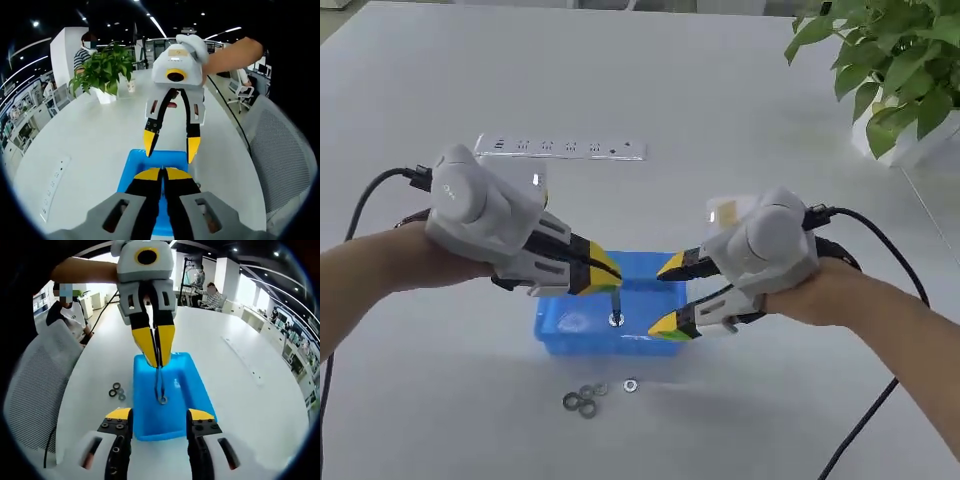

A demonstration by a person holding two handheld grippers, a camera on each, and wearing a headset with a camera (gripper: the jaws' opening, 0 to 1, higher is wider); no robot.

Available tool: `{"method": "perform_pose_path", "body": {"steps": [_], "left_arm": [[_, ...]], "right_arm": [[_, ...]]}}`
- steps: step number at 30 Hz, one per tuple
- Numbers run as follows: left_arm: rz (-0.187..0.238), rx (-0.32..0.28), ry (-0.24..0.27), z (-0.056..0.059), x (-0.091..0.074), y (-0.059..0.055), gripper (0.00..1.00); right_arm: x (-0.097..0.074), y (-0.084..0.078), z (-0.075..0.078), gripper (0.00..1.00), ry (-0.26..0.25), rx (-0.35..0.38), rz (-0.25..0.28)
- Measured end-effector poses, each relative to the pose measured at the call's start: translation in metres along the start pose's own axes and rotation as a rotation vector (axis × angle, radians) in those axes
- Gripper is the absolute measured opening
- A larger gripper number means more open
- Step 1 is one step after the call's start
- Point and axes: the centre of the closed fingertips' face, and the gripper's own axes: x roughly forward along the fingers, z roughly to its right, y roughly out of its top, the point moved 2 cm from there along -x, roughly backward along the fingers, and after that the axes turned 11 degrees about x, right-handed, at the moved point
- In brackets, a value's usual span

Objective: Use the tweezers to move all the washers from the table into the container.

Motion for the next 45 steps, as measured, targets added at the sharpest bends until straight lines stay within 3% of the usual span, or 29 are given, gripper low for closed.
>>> {"method": "perform_pose_path", "body": {"steps": [10,25,32,45], "left_arm": [[0.008,0.001,0.016,0.0,-0.013,0.015,0.05],[-0.006,0.026,0.027,0.009,-0.033,0.036,0.05],[-0.003,0.043,0.022,0.016,-0.039,0.047,0.05],[0.003,0.056,-0.006,0.032,-0.037,0.055,0.05]], "right_arm": [[-0.027,-0.007,-0.008,0.59,-0.035,0.068,0.022],[-0.049,-0.02,-0.023,0.76,-0.059,0.11,0.047],[-0.056,-0.024,-0.028,0.77,-0.072,0.114,0.044],[-0.062,-0.034,-0.038,0.76,-0.084,0.131,0.036]]}}
